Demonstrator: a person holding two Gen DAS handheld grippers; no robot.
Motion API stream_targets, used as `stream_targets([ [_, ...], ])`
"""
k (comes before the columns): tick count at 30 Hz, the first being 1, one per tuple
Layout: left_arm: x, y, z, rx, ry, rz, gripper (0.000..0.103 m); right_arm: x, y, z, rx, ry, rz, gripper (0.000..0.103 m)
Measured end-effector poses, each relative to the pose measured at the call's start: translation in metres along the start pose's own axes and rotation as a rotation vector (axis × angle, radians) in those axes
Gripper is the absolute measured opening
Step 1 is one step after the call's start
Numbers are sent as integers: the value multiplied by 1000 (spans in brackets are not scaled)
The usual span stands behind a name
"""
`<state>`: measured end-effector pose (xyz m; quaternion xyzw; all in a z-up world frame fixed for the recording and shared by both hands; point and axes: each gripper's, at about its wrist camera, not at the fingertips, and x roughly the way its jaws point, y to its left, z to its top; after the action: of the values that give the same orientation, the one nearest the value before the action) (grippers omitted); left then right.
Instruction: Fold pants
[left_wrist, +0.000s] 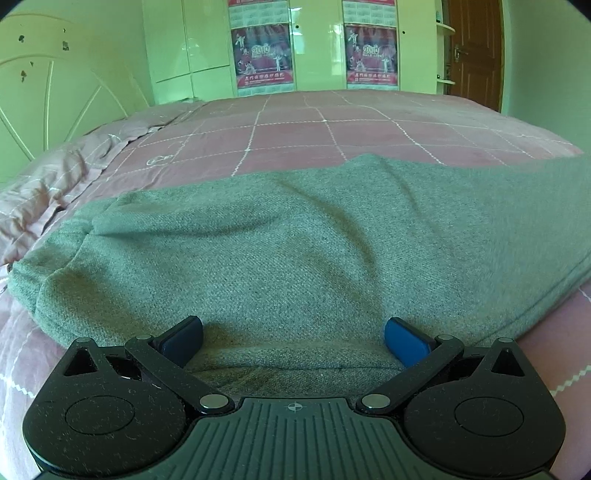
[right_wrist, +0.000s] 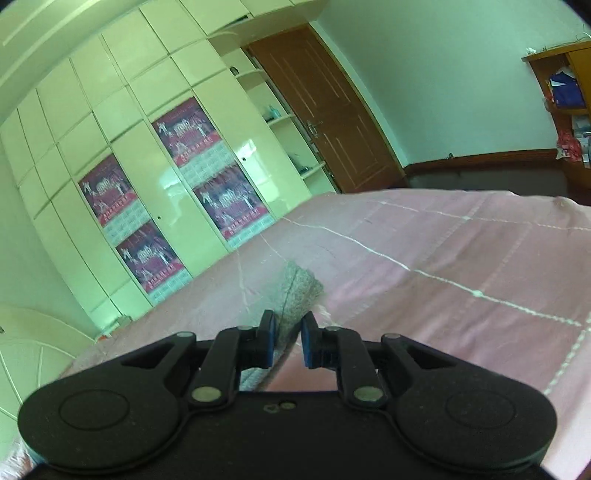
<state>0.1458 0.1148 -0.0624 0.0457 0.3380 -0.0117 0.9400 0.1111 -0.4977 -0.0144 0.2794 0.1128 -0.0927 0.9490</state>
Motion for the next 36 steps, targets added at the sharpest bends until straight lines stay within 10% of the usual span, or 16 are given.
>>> stream_targets([
  [4,1,-2,0,5,1,-3,103,35,-80,-57,240,243,-169,6],
  [14,-1,-3,2,-5,-12,32,103,0,-37,-36,217,69,-156,21],
  [17,-6,-6,3,-13,-41,77,103,14,-20,-44,168,134,-79,24],
  [20,2,-4,5,-7,4,69,103,50,-30,-72,204,335,-191,20],
  [23,-4,6,16,-31,6,73,103,43,-14,-66,176,280,-193,27],
  [28,-26,56,14,-154,-87,234,103,46,48,-54,12,247,8,30],
  [36,-5,128,16,-287,-16,427,103,127,215,-83,-219,408,340,39],
])
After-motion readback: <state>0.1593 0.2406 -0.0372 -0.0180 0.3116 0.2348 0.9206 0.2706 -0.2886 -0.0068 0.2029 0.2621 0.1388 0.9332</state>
